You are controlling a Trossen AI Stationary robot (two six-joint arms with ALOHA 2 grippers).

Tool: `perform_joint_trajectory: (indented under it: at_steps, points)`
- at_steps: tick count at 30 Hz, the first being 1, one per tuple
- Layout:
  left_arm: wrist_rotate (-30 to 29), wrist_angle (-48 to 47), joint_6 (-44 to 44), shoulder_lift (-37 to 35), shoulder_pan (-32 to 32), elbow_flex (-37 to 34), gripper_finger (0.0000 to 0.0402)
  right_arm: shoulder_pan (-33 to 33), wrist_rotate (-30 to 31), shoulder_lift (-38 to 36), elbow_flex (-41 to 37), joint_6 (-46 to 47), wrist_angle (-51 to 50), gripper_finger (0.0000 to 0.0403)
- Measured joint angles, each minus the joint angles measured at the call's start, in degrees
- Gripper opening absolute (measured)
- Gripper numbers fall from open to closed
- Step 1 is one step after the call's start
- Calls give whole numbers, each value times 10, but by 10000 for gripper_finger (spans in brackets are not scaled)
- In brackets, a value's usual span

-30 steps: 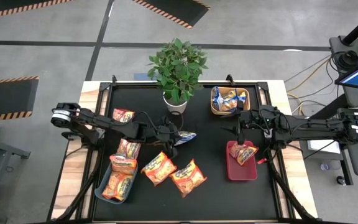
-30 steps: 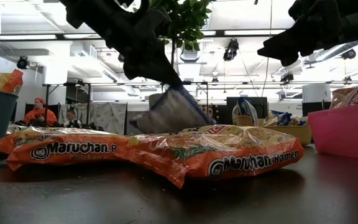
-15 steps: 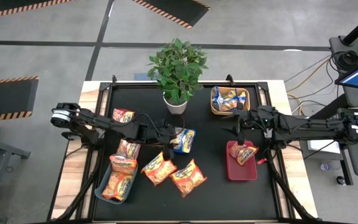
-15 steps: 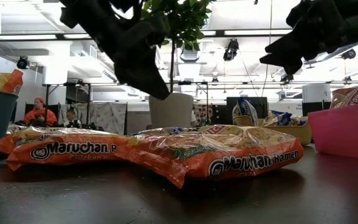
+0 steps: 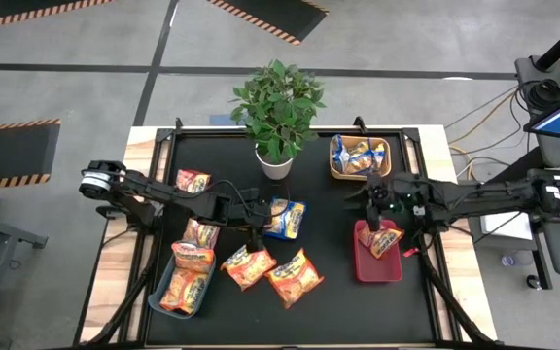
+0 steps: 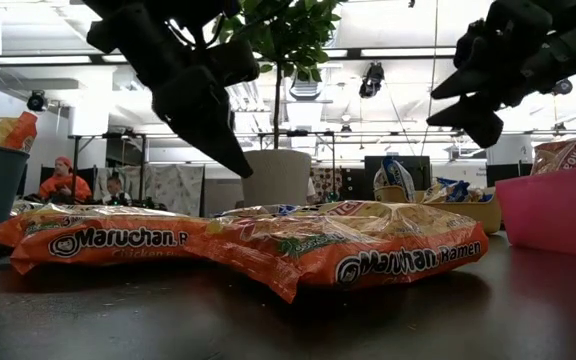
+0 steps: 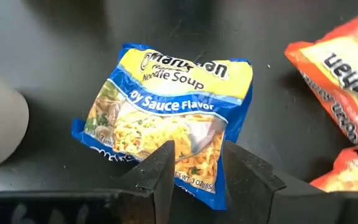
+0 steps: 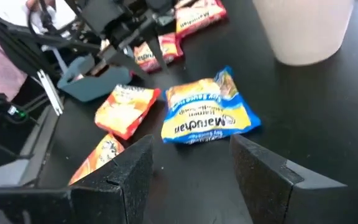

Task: Sort Maruchan noodles
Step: Put the blue noodle pack into the pink bin

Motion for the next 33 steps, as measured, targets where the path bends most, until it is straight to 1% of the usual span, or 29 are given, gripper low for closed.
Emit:
perform_joint_trajectory:
  at_steps: [4,8,11,15,17,21,25,33]
  points:
    - [5,-6,39,-2,0,0,101,58,50,50,0,15,61,198]
    - [5,-17,71,-8,1,-2,86,98,65,105,3,9,158,198]
    - [5,-18,90,-16,1,-5,77,102,67,138,20,14,190,198]
    - [5,-11,97,-26,1,-20,74,102,68,179,55,25,186,198]
    - [5,17,97,-30,1,-39,74,102,68,199,76,25,183,198]
    - [33,96,95,-34,1,-81,74,102,68,232,132,25,121,198]
    - [38,145,95,-34,0,-108,74,95,69,265,192,24,52,198]
    - [54,248,75,-33,0,-154,74,53,69,344,294,22,-57,198]
